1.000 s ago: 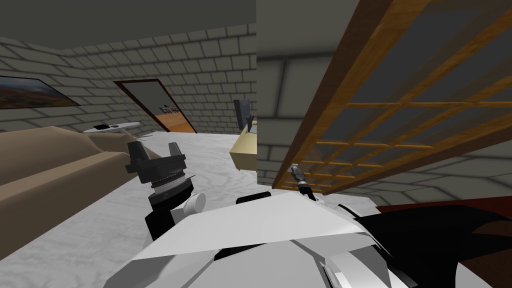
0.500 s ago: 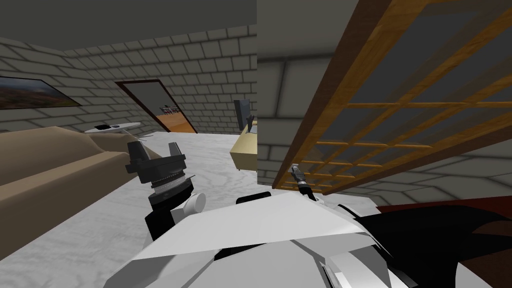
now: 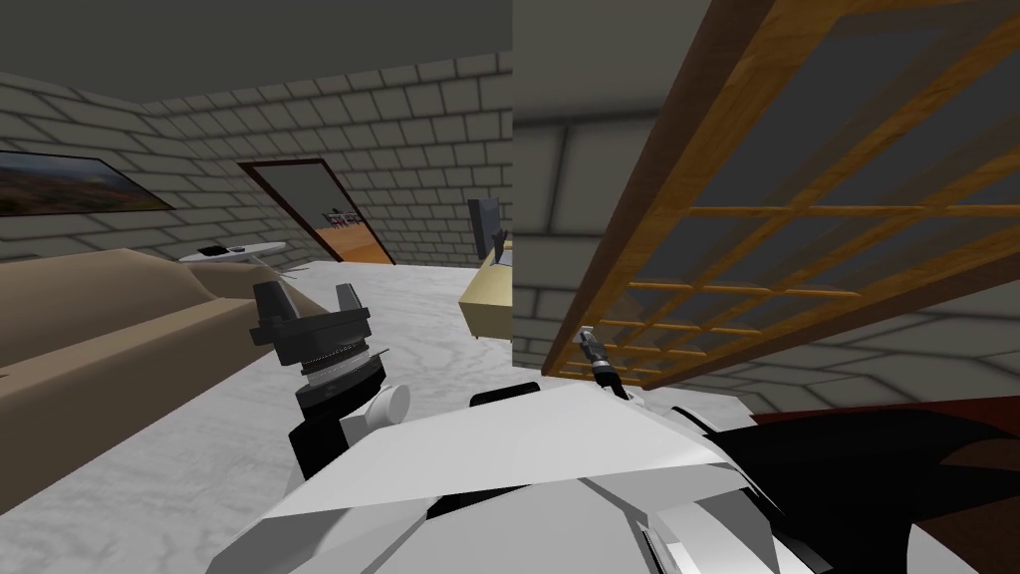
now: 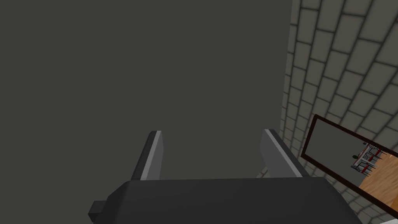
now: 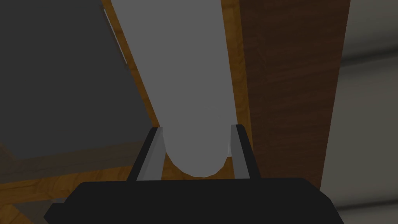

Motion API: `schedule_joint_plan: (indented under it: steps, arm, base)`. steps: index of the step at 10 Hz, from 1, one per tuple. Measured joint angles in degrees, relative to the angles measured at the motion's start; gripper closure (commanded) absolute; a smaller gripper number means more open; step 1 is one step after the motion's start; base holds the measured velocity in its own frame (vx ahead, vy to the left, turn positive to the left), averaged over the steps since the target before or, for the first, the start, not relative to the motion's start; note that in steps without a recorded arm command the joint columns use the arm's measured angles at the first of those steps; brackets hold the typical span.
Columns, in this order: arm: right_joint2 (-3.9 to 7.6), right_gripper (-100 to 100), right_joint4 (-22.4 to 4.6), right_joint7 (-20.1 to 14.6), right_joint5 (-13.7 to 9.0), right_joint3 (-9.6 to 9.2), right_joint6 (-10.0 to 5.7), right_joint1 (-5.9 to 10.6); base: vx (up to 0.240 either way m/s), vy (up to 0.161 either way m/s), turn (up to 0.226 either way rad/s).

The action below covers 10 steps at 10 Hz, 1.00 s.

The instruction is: Pull the door open

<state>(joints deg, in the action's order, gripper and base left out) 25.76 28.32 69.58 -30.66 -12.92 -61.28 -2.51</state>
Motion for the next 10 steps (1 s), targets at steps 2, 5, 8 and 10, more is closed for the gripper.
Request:
schedule_joint_plan:
  steps: [2, 5, 8, 10]
  arm:
    - [-0.17, 100, 0.03, -2.84, 0.03, 0.16, 0.14, 0.18]
    - [-0.35, 100, 0.32, -7.02, 0.03, 0.47, 0.47, 0.29]
    - [-0.64, 100, 0.18, -10.92, 0.07, 0.71, 0.54, 0.60]
    - [-0.82, 100, -0.01, -13.75, 0.10, 0.92, 0.59, 0.86]
  base:
    - [-0.034, -0.010, 0.024]
    - [-0.032, -0.009, 0.021]
    - [-0.029, -0.013, 0.022]
    - [-0.029, -0.013, 0.025]
